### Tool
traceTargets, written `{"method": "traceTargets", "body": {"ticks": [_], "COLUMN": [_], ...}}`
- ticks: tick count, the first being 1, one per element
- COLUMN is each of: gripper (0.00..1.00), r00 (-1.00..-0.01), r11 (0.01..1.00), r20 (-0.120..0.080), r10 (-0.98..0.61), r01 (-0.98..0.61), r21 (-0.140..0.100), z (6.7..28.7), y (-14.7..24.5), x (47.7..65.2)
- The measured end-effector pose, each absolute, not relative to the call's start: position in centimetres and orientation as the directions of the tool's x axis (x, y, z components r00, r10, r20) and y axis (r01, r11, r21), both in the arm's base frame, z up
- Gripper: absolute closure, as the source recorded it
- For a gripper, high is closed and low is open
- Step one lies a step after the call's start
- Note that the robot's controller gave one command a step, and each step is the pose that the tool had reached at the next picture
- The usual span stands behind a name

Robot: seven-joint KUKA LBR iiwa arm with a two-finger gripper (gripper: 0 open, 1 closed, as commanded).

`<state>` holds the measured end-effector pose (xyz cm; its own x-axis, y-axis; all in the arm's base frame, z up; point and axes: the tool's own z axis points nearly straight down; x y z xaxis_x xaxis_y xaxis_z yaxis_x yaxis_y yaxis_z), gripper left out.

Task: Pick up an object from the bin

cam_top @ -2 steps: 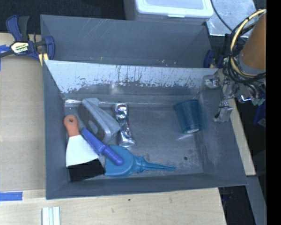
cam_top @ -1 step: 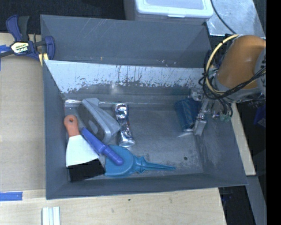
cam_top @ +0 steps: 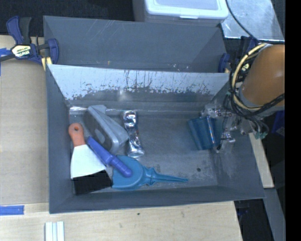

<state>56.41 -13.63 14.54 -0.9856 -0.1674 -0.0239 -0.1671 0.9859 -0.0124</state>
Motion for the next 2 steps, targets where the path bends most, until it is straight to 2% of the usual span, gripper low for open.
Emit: {"method": "traceTargets", "body": {"ticks": [1, 2], "gripper": [1.0, 1.0], "r00": [-0.866, -0.867], "r11": [0.866, 0.868], "r20": [-0.025, -0.031], "r10": [0.499, 0.497], "r01": [0.499, 0.496], "r21": [0.03, 0.03], "z": [9.58, 9.68], "y": [-13.18, -13.19], "x": [61.83, 61.78]}}
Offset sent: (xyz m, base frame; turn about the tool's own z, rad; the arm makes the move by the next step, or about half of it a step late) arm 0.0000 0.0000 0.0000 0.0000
